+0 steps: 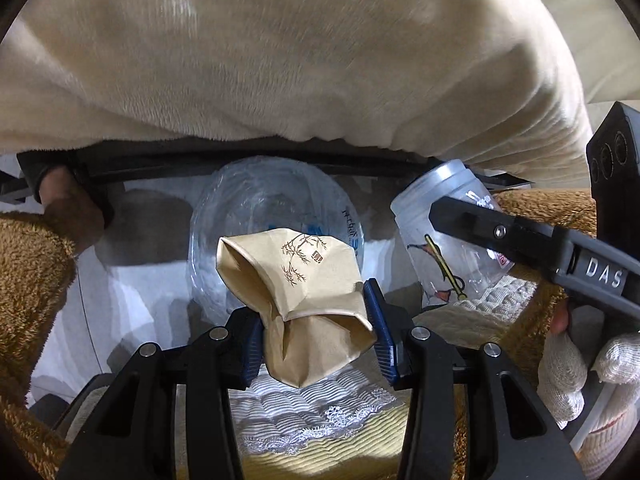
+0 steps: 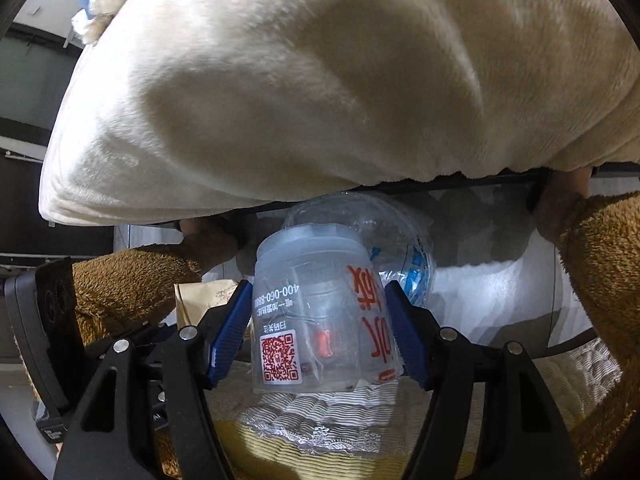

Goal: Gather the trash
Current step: 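Carry the cup with the right tool down to the bin while the left tool carries the paper bag, then open the right tool over the bin while the left tool opens to drop the paper bag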

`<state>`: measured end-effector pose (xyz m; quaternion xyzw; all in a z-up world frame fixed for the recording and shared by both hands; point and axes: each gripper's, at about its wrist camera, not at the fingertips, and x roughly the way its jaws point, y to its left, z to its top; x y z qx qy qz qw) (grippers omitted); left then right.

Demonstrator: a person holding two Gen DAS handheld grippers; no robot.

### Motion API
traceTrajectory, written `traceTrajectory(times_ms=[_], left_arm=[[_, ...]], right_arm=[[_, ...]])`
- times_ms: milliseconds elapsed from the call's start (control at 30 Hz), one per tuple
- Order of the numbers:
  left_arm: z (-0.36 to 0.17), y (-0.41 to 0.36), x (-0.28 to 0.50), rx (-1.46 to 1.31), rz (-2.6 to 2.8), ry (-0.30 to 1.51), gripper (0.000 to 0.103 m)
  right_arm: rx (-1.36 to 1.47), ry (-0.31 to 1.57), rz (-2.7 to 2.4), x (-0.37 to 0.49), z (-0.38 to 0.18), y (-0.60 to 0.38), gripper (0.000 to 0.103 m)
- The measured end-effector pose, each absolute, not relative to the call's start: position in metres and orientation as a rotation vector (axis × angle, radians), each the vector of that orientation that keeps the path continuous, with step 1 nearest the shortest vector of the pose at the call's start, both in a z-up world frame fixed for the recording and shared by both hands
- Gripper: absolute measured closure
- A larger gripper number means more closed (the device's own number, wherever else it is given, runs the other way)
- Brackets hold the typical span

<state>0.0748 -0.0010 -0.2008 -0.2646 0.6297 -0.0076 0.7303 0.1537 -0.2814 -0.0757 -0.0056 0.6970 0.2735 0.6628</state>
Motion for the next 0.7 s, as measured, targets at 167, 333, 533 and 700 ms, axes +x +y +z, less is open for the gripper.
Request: traceTrajectory(times_ms=[167, 333, 533, 700], left_arm=[[-0.2055, -0.0005, 0.0739, -0.592, -0.009, 1.411, 0.059], [-0.2079, -0.0001, 0.0739, -0.586, -0.007, 1.417, 0.056], [-0.208, 0.0015, 0.0731, -0.568, 0.0, 1.419, 0.041], [-0.207, 0.0049, 0.0727, -0.585, 0.015, 1.41, 0.041]], right_arm=[[0.001, 1.587, 0.63, 0.1533, -0.0792, -0.2802, 0.036], [0.007, 1.582, 0.626, 0.1557, -0.0786, -0.2814, 0.035], [0.045, 1.564, 0.612, 0.1596, -0.0749, -0.2867, 0.022], [0.06, 1.562, 0.613, 0.162, -0.0732, -0.288, 0.02]])
